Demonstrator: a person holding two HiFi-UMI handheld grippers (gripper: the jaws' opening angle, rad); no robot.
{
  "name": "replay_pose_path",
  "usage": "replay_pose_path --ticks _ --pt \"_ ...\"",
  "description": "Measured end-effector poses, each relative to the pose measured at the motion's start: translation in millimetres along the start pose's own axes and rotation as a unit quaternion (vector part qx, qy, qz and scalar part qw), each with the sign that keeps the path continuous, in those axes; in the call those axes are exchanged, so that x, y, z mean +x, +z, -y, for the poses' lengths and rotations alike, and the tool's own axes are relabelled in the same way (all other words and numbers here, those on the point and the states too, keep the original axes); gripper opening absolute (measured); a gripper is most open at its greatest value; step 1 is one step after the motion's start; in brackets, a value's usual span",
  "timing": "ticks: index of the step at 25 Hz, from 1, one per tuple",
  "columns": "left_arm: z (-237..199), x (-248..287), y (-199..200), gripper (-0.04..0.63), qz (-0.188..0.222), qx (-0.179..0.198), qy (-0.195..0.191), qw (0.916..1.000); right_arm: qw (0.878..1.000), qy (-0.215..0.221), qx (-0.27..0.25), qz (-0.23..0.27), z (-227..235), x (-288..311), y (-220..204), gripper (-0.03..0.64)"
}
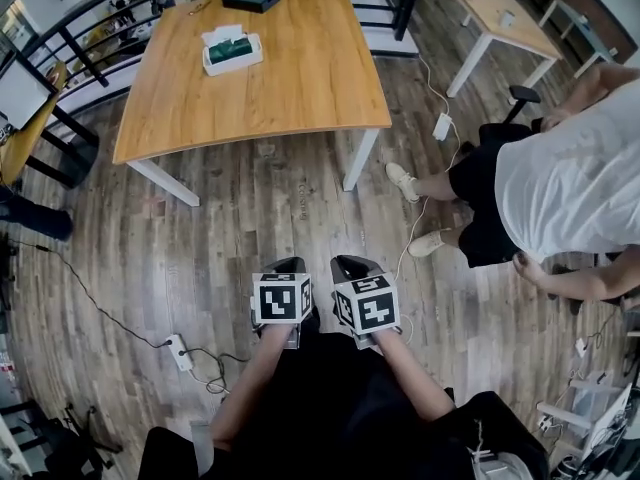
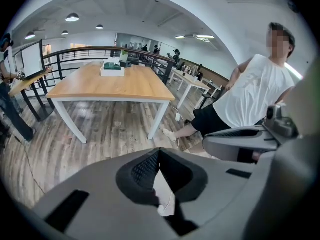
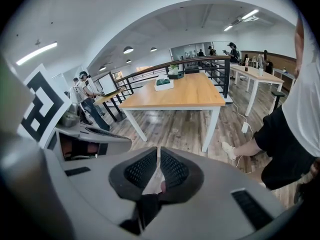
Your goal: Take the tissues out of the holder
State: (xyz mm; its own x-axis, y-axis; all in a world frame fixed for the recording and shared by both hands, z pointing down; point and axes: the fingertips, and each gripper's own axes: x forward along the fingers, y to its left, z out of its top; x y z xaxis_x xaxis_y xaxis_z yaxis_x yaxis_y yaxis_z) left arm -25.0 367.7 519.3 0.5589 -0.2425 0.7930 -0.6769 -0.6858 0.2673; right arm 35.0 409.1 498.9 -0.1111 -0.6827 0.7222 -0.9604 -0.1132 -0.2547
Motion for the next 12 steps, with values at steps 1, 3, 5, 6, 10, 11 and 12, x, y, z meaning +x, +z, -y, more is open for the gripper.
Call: replay_pose_path --ticks 1,3,5,6,10,11,12 --pt "-6 2 8 0.008 0.000 0.000 -0.001 1.0000 1.000 -0.001 -0.001 0.000 -1 6 8 0.014" --pt "-19 5 24 0.008 0.000 0.003 -0.003 1.0000 1.000 -0.002 -0.004 -0.001 -3 18 25 0.014" --pt "-31 8 40 0.008 0.000 0.006 -0.004 1.0000 1.000 -0.003 -0.005 0.000 -6 29 42 0.014" --pt "-36 9 48 0.008 0.001 0.007 -0.005 1.0000 1.000 -0.003 -0.006 0.000 -7 35 51 0.014" --pt "-59 17 74 0.008 0.001 0.005 -0.010 0.9999 1.000 0.000 -0.017 -0.004 -15 59 81 0.014" --pt "-65 18 79 0.008 0.001 0.003 -0.012 0.9999 1.000 0.000 -0.020 -0.006 -18 65 86 0.014" --pt "-71 21 83 0.008 0.000 0.002 -0.015 0.9999 1.000 0.000 -0.023 -0.008 -21 71 91 0.014"
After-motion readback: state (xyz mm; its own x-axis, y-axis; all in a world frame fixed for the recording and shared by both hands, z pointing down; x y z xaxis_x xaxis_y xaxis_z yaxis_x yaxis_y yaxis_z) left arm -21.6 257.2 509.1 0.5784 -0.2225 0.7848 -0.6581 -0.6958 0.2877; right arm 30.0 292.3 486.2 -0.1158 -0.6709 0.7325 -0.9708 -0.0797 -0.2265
